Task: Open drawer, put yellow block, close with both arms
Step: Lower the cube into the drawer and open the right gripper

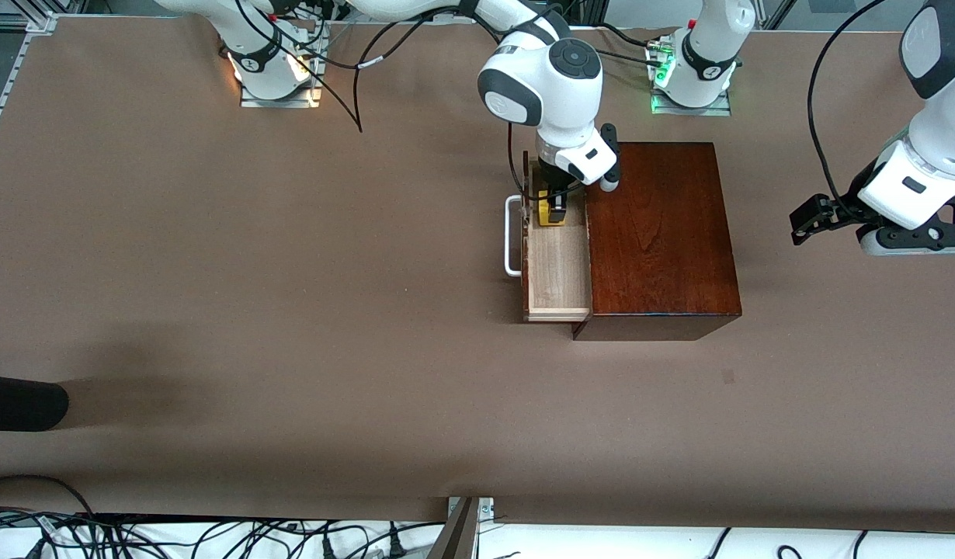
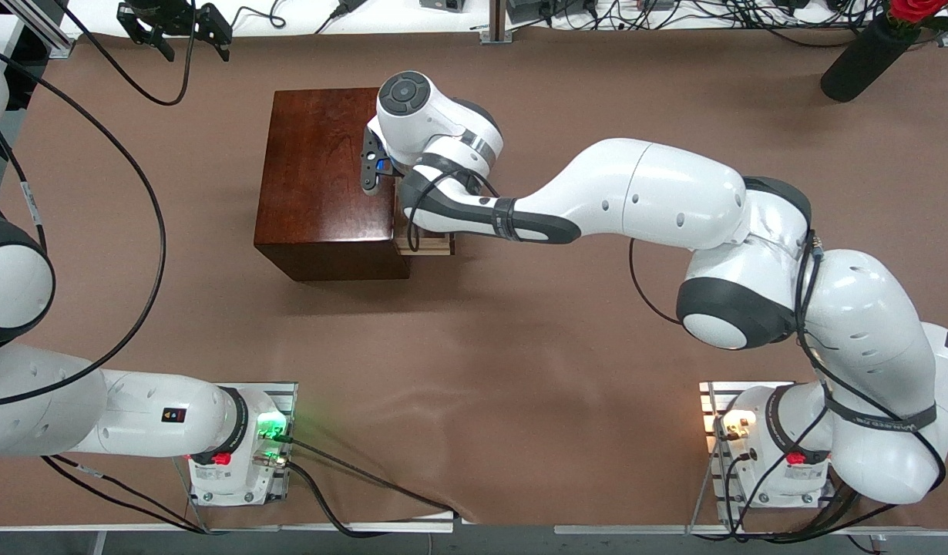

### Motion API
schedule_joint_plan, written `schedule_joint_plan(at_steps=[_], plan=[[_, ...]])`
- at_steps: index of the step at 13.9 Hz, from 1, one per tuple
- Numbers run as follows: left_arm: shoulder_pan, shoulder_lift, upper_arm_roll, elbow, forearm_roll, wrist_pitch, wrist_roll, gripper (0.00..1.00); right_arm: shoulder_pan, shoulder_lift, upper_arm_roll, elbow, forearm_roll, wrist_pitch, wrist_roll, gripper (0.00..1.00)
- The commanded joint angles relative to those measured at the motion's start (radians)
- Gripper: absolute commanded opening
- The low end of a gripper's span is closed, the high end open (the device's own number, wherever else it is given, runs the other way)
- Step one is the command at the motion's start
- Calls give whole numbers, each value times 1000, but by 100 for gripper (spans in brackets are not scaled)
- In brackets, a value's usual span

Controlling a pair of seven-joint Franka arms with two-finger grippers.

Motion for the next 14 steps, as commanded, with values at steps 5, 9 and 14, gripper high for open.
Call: schedule_joint_plan(at_steps=[5,9,14], plan=[[13,-2,-11,6,-12,-4,29,100,2,10,-7,-3,-30,-21,-36,0],[13,0,-11,6,-12,-4,29,100,0,10,-7,-11,-36,-21,-36,27],[13,-2,-11,8,-12,-4,31,100,-7,-2,-4,8,-25,-32,-39,100]])
